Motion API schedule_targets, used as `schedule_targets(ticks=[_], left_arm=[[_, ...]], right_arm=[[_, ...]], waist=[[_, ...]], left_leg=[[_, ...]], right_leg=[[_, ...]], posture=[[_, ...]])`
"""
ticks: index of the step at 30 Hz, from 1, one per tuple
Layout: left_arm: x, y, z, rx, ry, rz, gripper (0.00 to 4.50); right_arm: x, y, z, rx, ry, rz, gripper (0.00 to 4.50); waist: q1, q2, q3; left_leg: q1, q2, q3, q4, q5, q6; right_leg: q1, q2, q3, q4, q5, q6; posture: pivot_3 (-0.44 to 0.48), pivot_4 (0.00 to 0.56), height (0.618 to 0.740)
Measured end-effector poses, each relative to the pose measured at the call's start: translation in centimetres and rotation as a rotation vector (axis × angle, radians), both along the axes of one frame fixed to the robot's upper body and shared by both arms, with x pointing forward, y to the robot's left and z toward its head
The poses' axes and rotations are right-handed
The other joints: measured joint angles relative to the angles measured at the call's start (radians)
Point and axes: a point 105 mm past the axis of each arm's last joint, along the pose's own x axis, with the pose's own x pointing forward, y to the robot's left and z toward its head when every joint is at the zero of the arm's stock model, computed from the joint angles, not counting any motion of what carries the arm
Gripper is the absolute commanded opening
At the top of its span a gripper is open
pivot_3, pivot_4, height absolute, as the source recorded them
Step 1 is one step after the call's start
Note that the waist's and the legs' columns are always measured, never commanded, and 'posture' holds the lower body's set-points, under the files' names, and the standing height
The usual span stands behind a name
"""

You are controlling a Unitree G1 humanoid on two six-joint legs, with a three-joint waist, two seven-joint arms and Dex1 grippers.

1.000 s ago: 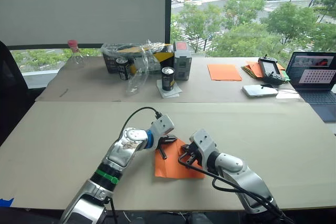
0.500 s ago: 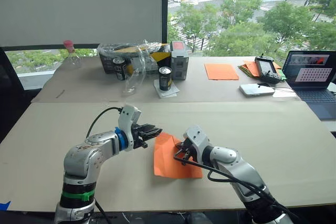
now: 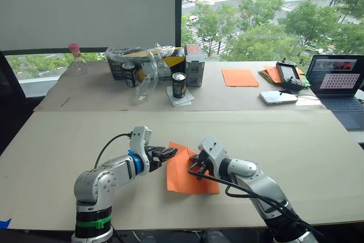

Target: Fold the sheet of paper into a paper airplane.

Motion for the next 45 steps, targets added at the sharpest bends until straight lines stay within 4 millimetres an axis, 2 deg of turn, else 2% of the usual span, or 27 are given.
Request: schedule_targets(ticks=[8,11,15,17,19,21,23,25,30,33,37,38,39,41,45], left_arm=[[-0.1,-0.6,-0.4,-0.022,0.03,-0.046,0.07],[0.1,-0.8,-0.3,-0.024,0.028,-0.057,0.07],[1.3,-0.5,0.8,-0.032,-0.037,-0.035,0.07],[1.9,0.0,1.4,0.017,-0.089,-0.051,0.07],[2.6,0.6,2.1,0.098,-0.161,-0.079,0.07],[3.1,1.0,2.7,0.155,-0.228,-0.105,0.07],[3.3,1.1,2.7,0.202,-0.272,-0.137,0.07],[3.6,1.2,2.5,0.241,-0.297,-0.165,0.07],[4.0,0.7,2.4,0.133,-0.252,-0.143,0.07],[4.4,1.6,2.8,0.037,-0.197,-0.076,0.92],[4.8,3.1,3.7,-0.042,-0.156,-0.001,2.26],[4.8,3.3,3.7,-0.053,-0.142,0.001,2.54],[4.6,3.1,3.6,-0.065,-0.121,-0.01,3.01],[4.2,2.7,3.2,-0.073,-0.088,-0.039,3.57],[3.3,1.6,2.1,-0.075,-0.016,-0.106,3.57]], right_arm=[[0.3,-0.5,0.1,0.018,0.007,-0.018,0.0],[0.4,-0.7,0.3,0.041,0.015,-0.03,0.0],[1.3,-1.3,0.9,0.067,0.017,-0.06,0.0],[2.4,-1.5,2.4,0.088,-0.015,-0.07,0.0],[3.5,-1.8,4.6,0.106,-0.079,-0.081,0.0],[4.0,-1.8,5.8,0.125,-0.108,-0.082,0.0],[3.9,-1.7,5.8,0.135,-0.102,-0.077,0.0],[3.9,-1.4,5.8,0.148,-0.097,-0.071,0.0],[3.8,-1.2,5.7,0.153,-0.091,-0.074,0.0],[3.3,-1.5,4.9,0.136,-0.06,-0.081,0.0],[1.9,-2.1,2.8,0.084,0.021,-0.081,0.0],[1.6,-2.2,2.5,0.074,0.038,-0.079,0.0],[1.3,-2.3,2.1,0.066,0.05,-0.077,0.0],[1.0,-2.2,1.8,0.063,0.055,-0.071,0.0],[0.4,-2.1,1.4,0.055,0.061,-0.056,0.0]], waist=[[0.002,0.0,0.0],[0.005,0.0,0.0],[0.015,0.0,0.004],[0.015,0.0,0.006],[0.017,0.001,0.008],[0.02,0.001,0.008],[0.022,0.001,0.008],[0.023,0.001,0.008],[0.023,0.001,0.008],[0.021,0.001,0.008],[0.018,0.001,0.008],[0.018,0.001,0.008],[0.019,0.001,0.008],[0.02,0.001,0.008],[0.02,0.001,0.008]], left_leg=[[0.0,0.0,0.0,0.0,0.0,0.0],[-0.001,0.0,0.0,0.0,0.0,0.0],[-0.002,-0.001,0.0,0.0,0.0,0.0],[-0.003,-0.001,0.001,0.0,0.0,-0.001],[-0.004,0.0,0.0,0.0,0.001,-0.001],[-0.005,0.0,0.0,-0.001,0.001,-0.001],[-0.008,-0.001,0.001,-0.001,0.001,-0.002],[-0.019,-0.001,0.001,0.0,0.003,-0.006],[-0.021,-0.001,0.001,0.001,0.005,-0.009],[-0.02,-0.001,0.0,0.001,0.005,-0.008],[-0.02,-0.001,0.0,0.001,0.005,-0.008],[-0.02,-0.001,0.0,0.001,0.005,-0.008],[-0.02,-0.001,0.0,0.001,0.005,-0.008],[-0.02,-0.001,0.0,0.001,0.005,-0.009],[-0.019,-0.001,0.0,0.001,0.005,-0.009]], right_leg=[[0.0,0.0,0.0,0.0,0.0,0.0],[-0.001,0.0,0.0,0.0,0.0,0.0],[-0.001,0.0,0.0,-0.001,0.0,-0.001],[-0.003,0.0,0.0,0.0,0.001,-0.001],[-0.005,0.0,0.0,0.0,0.001,-0.002],[-0.006,0.0,0.0,-0.001,0.001,-0.001],[-0.008,-0.001,0.0,-0.003,0.001,-0.001],[-0.018,-0.002,0.0,-0.001,0.001,-0.002],[-0.021,-0.002,0.0,0.001,0.002,-0.001],[-0.021,-0.002,0.0,0.002,0.002,-0.001],[-0.021,-0.002,0.0,0.002,0.002,-0.001],[-0.021,-0.002,0.0,0.002,0.002,-0.001],[-0.02,-0.002,0.0,0.002,0.002,-0.001],[-0.02,-0.002,0.0,0.002,0.002,-0.001],[-0.019,-0.002,0.0,0.002,0.002,-0.001]], posture=[[0.0,0.15,0.72],[0.0,0.15,0.72],[0.0,0.15,0.72],[0.0,0.15,0.72],[0.0,0.15,0.72],[0.0,0.15,0.72],[0.0,0.15,0.72],[0.0,0.15,0.72],[0.0,0.15,0.72],[0.0,0.15,0.72],[0.0,0.15,0.72],[0.0,0.15,0.72],[0.0,0.15,0.72],[0.0,0.15,0.72],[0.0,0.15,0.72]])
